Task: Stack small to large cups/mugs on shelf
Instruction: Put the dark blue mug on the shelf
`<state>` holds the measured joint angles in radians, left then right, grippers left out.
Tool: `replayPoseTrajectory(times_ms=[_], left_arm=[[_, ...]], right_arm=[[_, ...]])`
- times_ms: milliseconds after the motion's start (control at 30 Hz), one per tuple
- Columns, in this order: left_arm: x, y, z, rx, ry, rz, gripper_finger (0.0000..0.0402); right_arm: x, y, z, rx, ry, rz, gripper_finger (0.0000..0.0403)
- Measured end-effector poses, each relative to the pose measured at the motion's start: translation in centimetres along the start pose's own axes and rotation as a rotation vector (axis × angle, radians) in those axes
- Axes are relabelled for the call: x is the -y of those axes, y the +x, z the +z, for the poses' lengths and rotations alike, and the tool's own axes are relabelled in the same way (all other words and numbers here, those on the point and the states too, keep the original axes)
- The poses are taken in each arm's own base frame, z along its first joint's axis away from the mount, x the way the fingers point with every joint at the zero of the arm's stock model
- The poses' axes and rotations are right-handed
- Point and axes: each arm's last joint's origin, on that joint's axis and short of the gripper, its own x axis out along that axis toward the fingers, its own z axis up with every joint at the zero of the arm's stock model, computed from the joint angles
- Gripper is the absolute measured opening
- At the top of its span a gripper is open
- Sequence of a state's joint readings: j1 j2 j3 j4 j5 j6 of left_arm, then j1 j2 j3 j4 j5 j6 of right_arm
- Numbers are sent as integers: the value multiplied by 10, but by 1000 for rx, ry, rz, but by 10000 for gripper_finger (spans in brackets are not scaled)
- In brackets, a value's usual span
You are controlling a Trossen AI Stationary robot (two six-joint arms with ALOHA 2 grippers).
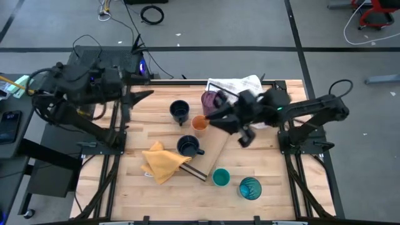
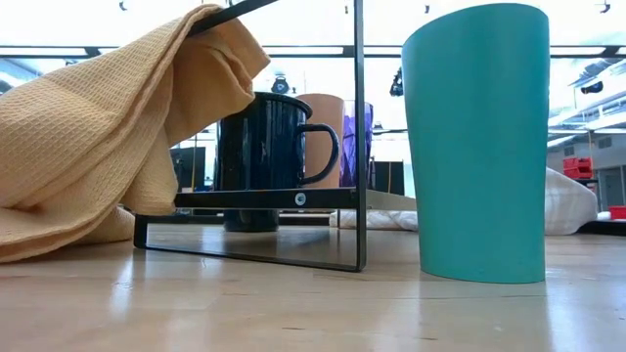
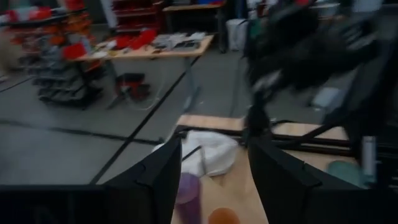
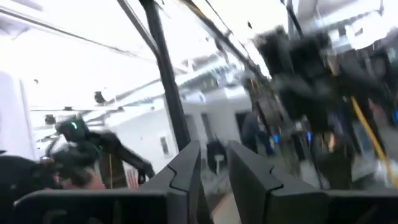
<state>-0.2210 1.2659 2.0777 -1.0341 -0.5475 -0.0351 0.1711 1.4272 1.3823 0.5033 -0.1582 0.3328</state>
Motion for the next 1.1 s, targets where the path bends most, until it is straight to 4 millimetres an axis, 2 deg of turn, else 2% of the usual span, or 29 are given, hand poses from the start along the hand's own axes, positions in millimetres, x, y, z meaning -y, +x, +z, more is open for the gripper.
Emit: replayPoseTrajectory(times_ms=[167, 300, 400, 500, 667, 1100], left_arm=[[-13, 34, -27, -161, 38, 178, 185], [-24, 69, -59, -312, 21, 195, 184], [-35, 90, -82, -397, -19, 213, 187], [-48, 109, -105, -447, -61, 254, 186], [-69, 130, -138, -535, -171, 249, 181], [-88, 203, -207, -856, -188, 231, 182]], right_arm=[[-21, -19, 34, 74, -108, 37, 87], [-38, -41, 57, 65, -165, 34, 87], [-48, -56, 65, 3, -174, -21, 87], [-57, -68, 66, -68, -157, -54, 87], [-66, -77, 59, -181, -128, -123, 87], [-66, -78, 48, -275, -111, -157, 87]])
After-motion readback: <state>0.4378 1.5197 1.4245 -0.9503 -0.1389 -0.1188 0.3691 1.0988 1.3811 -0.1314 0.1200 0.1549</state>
